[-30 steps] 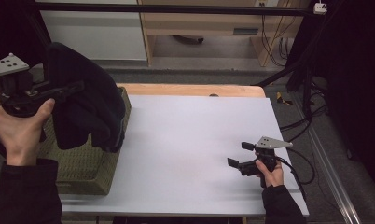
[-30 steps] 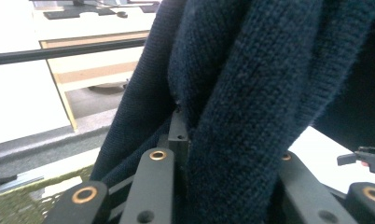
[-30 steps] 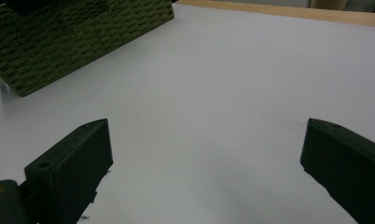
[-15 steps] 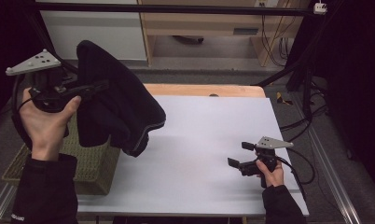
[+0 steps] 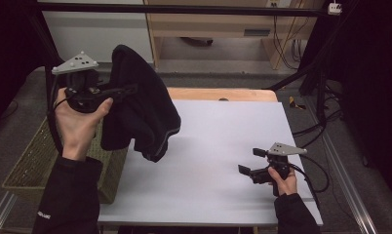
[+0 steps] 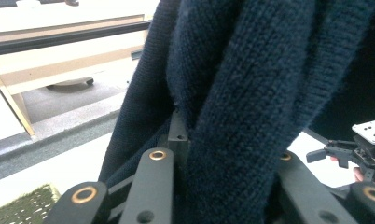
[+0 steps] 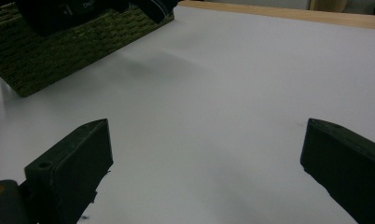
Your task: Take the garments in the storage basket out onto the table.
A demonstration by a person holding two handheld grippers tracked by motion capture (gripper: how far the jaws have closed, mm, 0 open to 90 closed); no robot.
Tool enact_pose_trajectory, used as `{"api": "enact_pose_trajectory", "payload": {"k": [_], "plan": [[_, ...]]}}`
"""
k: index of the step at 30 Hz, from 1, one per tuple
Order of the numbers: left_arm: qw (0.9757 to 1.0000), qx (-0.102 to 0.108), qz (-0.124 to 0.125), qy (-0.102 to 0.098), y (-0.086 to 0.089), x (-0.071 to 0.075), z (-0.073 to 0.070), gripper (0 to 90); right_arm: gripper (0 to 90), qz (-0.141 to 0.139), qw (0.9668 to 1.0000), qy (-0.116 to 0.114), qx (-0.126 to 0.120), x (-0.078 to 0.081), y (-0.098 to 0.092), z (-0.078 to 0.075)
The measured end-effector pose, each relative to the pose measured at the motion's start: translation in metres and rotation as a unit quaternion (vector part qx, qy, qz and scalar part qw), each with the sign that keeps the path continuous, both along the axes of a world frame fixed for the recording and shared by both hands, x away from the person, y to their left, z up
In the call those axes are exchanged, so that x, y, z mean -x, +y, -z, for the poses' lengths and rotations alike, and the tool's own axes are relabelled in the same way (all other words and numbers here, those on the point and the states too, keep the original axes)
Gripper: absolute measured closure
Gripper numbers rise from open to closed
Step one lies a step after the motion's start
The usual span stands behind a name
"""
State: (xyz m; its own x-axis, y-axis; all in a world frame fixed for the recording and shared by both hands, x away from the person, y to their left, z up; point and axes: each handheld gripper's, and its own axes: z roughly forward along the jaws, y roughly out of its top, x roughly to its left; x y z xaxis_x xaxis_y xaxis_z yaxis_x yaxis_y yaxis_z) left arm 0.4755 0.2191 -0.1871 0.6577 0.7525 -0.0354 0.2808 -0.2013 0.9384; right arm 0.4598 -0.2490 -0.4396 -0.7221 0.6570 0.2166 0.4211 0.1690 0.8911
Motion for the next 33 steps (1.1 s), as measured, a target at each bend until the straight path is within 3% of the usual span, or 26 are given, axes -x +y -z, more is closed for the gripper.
{"api": "enact_pose_trajectory", "payload": {"k": [21,33], "plan": [[0.9993,-0.019,0.025,0.022,-0.054,-0.028,0.037,72.5,2.7,-0.002,1.0000,0.001,0.004,0.000,0.000,0.001],[0.9981,-0.029,0.046,0.030,-0.085,-0.035,0.053,72.4,2.7,-0.001,1.0000,0.003,0.002,0.000,0.001,0.001]]}}
